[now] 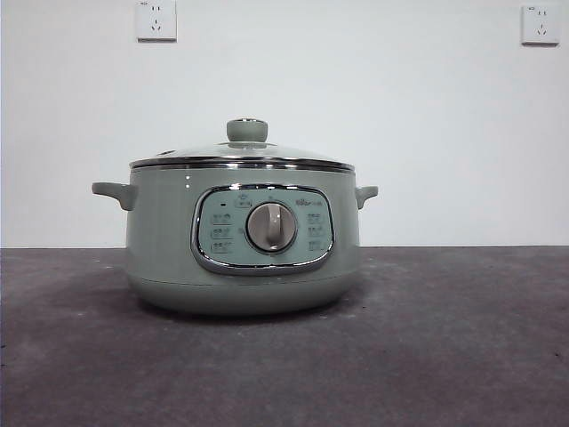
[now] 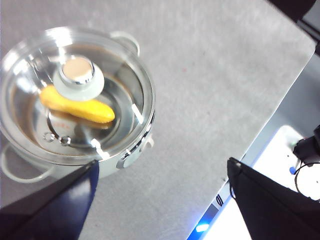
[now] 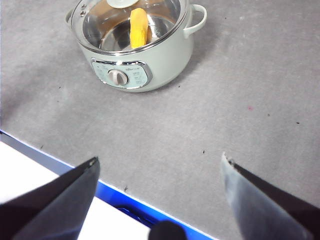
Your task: Pick up the corn,open the lid,put the corn in the pot,close the lid
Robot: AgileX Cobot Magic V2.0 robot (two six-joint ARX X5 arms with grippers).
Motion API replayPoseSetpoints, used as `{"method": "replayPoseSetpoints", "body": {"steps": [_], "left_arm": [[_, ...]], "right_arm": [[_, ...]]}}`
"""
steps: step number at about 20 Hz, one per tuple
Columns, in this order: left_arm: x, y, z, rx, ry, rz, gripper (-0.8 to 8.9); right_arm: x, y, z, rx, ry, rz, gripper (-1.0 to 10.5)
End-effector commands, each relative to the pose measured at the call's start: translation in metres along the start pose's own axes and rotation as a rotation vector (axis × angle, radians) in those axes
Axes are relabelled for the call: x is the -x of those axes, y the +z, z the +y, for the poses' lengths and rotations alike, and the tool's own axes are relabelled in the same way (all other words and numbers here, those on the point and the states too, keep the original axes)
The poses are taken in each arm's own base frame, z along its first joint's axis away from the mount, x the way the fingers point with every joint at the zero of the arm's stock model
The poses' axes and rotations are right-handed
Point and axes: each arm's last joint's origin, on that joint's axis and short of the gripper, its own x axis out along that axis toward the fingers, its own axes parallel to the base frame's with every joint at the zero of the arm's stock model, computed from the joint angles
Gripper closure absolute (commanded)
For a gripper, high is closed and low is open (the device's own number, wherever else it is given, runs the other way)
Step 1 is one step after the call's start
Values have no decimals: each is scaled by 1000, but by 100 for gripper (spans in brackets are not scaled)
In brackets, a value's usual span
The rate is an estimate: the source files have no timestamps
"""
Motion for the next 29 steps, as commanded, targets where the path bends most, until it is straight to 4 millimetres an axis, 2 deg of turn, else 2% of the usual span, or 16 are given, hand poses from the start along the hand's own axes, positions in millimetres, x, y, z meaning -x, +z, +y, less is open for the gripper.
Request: {"method": "replayPoseSetpoints", "body": {"steps": [1,7,9,10,11,12,13,29], "left_arm": [[10,-3,-5,-6,-4,-31,377],[15,-5,-7,11,-3,-43,398],[15,-5,-7,10,-3,-43,581],[15,-5,-7,9,-3,-43,730],[15,-5,-7,7,-3,-43,835],[15,-5,-7,3,-3,-43,820],[15,-5,-7,1,-3,-43,820],[15,-5,-7,-12,-2,-43,818]], "right_arm": [[-2,-4,-1,19,-9,33,538],[-2,-4,-1,27,-5,35,539],[-2,-4,-1,26,-3,35,553],[-2,-4,-1,27,-3,35,650],[-2,-4,-1,27,-3,35,782],[-2,-4,-1,30,-3,35,939],[-2,-4,-1,34,-3,35,955],[-2,-4,-1,33,-11,32,946]]}}
